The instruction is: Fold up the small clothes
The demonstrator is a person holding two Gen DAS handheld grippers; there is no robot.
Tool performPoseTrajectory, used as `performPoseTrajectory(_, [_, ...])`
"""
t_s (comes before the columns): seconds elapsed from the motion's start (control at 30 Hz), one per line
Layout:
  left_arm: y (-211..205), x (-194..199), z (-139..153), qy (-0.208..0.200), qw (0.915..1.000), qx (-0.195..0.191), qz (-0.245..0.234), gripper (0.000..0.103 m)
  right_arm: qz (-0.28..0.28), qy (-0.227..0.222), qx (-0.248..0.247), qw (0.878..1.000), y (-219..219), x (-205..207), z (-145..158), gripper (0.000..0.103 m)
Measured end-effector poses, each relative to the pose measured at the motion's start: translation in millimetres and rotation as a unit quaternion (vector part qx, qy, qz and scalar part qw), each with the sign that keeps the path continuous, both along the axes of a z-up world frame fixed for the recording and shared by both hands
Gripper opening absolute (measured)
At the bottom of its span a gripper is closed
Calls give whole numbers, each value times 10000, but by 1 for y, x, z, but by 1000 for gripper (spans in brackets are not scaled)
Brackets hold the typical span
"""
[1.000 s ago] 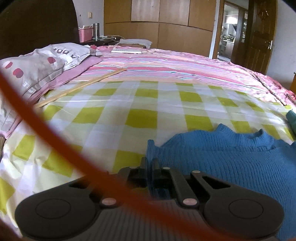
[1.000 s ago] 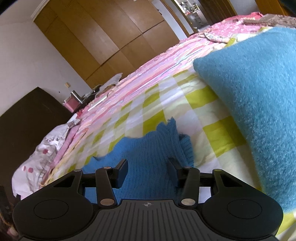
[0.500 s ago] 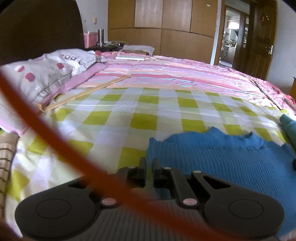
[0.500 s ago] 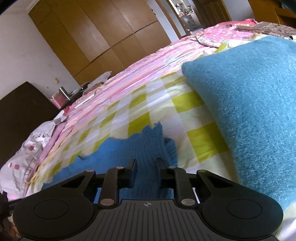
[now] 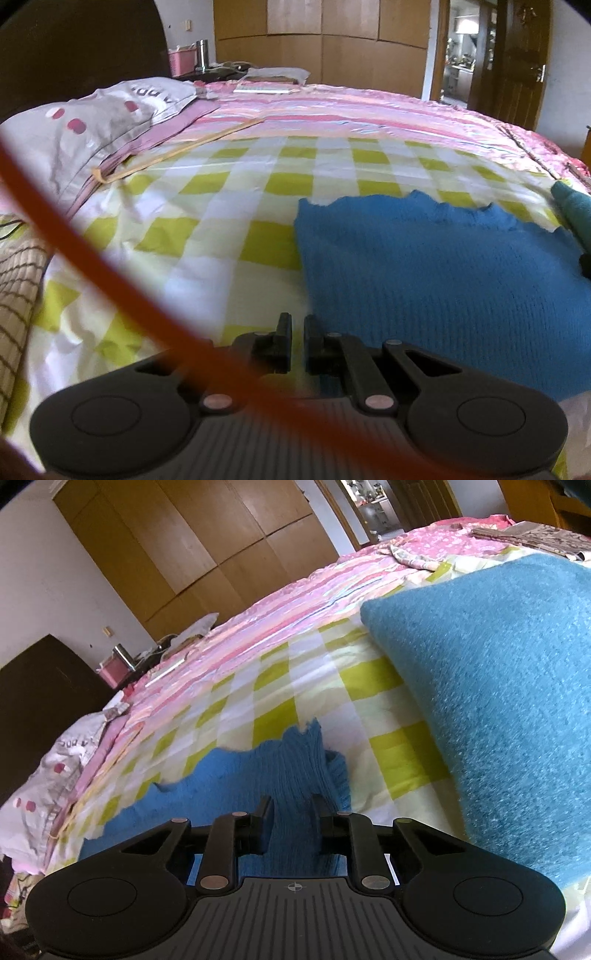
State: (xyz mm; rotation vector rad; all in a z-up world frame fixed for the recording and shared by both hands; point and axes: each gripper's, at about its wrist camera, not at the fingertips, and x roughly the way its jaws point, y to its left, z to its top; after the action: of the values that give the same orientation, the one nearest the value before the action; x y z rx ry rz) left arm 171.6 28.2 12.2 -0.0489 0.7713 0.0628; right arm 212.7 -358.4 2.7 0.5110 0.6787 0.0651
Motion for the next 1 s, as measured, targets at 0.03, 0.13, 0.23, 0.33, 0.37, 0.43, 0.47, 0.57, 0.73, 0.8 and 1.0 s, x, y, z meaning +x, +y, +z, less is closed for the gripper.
performPoseTrajectory(0.03, [0, -2, 1, 0, 10000, 21, 12, 13, -7, -20, 3, 10000, 0, -1, 2, 20])
performPoseTrajectory(0.13, [1, -8, 2, 21, 9999, 102, 21, 13, -9, -72, -53, 10000, 0, -1, 5, 26])
performPoseTrajectory(0.23, [-1, -12, -2, 144, 9998, 104, -15, 13, 58, 47, -193, 9998, 3, 1, 2, 26])
performPoseTrajectory(0.33, [-1, -16, 0, 143, 9999, 57, -3, 13, 66, 133, -245, 9996, 3, 2, -1, 25])
performPoseTrajectory(0.37, [-1, -18, 2, 114, 9999, 42, 14, 13, 57, 125, -220, 9997, 3, 2, 0, 25])
performPoseTrajectory(0.43, [-2, -22, 7, 42, 10000, 15, 39, 13, 38, 83, -150, 9998, 1, 0, 3, 26])
performPoseTrajectory(0.47, [-3, -24, 9, 0, 10000, 21, 34, 13, 27, 58, -137, 9999, 0, 0, 5, 26])
performPoseTrajectory(0.57, [-8, -30, 12, -67, 9999, 65, -37, 13, 24, -2, -142, 9999, 1, -1, 7, 26])
performPoseTrajectory(0.73, [-14, -30, -3, 235, 9997, -9, -66, 13, 79, 161, -277, 9995, 4, 1, 1, 26])
performPoseTrajectory(0.8, [-17, -31, -8, 307, 9995, 65, -78, 14, 78, 184, -324, 9993, 5, 1, -1, 26])
performPoseTrajectory(1.0, [-20, -36, -3, 219, 9996, 97, -136, 14, 37, 93, -213, 9997, 1, -2, 5, 27])
